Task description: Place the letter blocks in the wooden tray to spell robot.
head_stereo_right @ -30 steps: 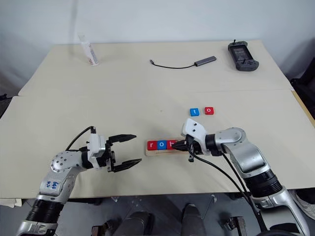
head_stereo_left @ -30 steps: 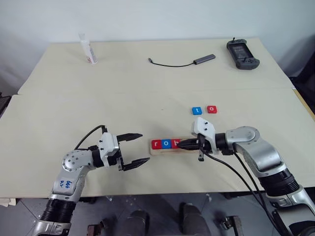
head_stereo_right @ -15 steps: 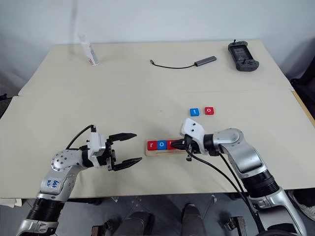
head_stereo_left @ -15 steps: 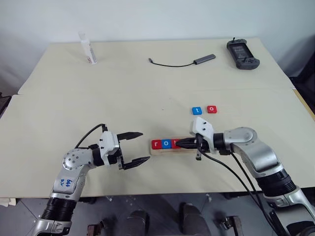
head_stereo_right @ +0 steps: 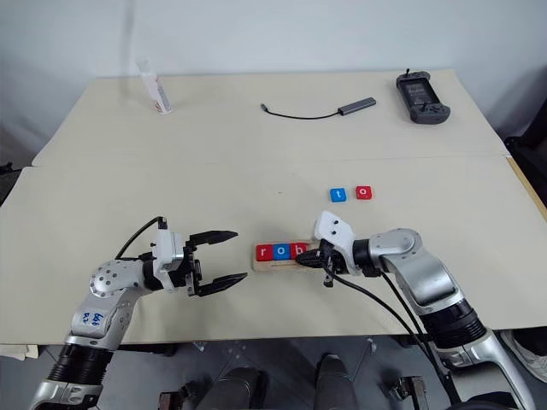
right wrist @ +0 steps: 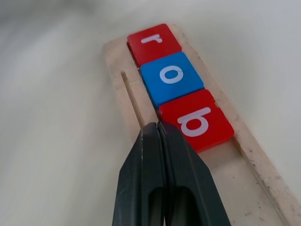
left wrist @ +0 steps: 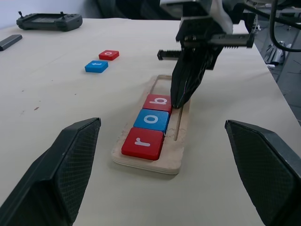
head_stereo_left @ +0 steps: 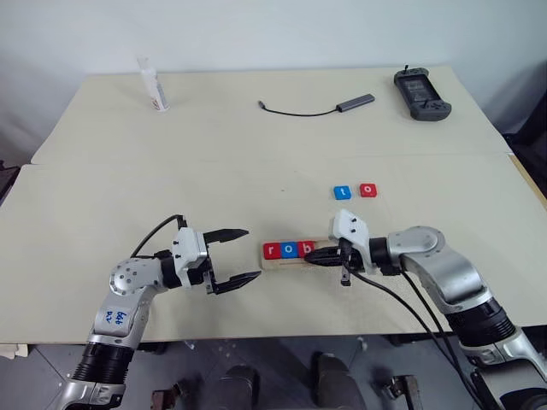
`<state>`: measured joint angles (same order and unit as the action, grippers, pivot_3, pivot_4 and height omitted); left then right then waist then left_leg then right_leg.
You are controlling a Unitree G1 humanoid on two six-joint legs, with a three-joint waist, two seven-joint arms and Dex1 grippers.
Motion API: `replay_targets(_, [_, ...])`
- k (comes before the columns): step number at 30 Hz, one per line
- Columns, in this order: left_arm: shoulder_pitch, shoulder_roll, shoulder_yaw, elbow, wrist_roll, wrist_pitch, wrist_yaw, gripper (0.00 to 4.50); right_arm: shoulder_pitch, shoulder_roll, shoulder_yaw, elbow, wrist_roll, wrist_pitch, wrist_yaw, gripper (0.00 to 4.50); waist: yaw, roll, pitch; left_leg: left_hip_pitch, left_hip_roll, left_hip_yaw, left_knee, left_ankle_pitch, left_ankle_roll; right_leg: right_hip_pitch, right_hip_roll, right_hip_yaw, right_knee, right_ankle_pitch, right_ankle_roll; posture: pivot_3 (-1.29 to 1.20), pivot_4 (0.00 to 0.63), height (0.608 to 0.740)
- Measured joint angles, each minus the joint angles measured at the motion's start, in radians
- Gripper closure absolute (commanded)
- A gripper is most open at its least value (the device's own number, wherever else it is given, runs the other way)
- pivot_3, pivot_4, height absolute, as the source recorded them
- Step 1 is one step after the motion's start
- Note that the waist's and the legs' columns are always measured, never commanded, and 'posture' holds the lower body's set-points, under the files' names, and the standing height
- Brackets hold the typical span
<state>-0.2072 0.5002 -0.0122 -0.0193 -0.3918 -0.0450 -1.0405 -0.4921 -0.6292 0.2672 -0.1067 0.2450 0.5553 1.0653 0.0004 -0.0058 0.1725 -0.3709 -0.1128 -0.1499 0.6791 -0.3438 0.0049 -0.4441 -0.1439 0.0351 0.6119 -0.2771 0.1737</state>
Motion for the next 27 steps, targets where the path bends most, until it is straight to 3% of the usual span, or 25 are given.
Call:
replay_targets(6, [0.0, 0.0, 0.0, 0.001, 0.001, -0.001, 0.0, 0.0, -0.004, 0.005, -0.004, 0.01, 0.005, -0.009, 0.0, 4.47, 0.0, 0.0, 0.0, 0.0, 0.0, 0.0, 0.0, 0.0, 0.0, 0.0, 0.0, 0.0, 0.0, 0.0, 0.0, 0.0, 0.15, 0.74])
replay_targets(10, [-0.001, 0.0, 0.001, 0.001, 0.002, -0.003, 0.0, 0.0, 0.074, -0.026, -0.084, -0.079, 0.079, -0.006, 0.018, 4.31, 0.006, 0.0, 0.0, 0.0, 0.0, 0.0, -0.001, 0.0, 0.0, 0.0, 0.0, 0.0, 0.0, 0.0, 0.0, 0.0, 0.15, 0.74])
replay_targets(14, [0.005, 0.005, 0.004, 0.002, 0.003, -0.007, -0.006, 0.0, 0.202, -0.064, -0.266, -0.17, 0.166, 0.009, -0.008, 3.28, 0.023, 0.0, 0.0, 0.0, 0.0, 0.0, 0.0, 0.0, 0.001, 0.0, 0.0, 0.0, -0.001, 0.0, 0.0, 0.0, 0.15, 0.74])
replay_targets(18, [0.014, 0.025, 0.013, 0.026, 0.002, -0.013, -0.026, 0.0, 0.452, -0.062, -0.475, -0.207, 0.149, -0.165, -0.063, 2.0, 0.033, 0.0, 0.0, 0.0, 0.0, 0.001, -0.001, -0.001, 0.001, 0.001, 0.0, 0.0, -0.001, 0.0, 0.0, 0.0, 0.15, 0.74])
replay_targets(24, [0.002, 0.028, 0.03, 0.065, 0.0, -0.021, -0.048, 0.0, 0.658, 0.008, -0.703, -0.163, 0.135, -0.348, -0.173, 0.12, 0.023, 0.0, 0.0, 0.003, 0.002, 0.005, -0.001, -0.001, 0.001, 0.002, 0.001, 0.0, -0.001, 0.0, 0.0, 0.0, 0.15, 0.74])
replay_targets(27, [-0.012, 0.027, 0.034, 0.081, -0.002, -0.021, -0.057, 0.0, 0.708, 0.047, -0.764, -0.131, 0.141, -0.403, -0.208, 0.03, 0.022, 0.0, 0.0, 0.004, 0.004, 0.007, -0.001, -0.001, 0.0, 0.002, 0.002, 0.001, 0.0, 0.0, 0.0, 0.0, 0.15, 0.74])
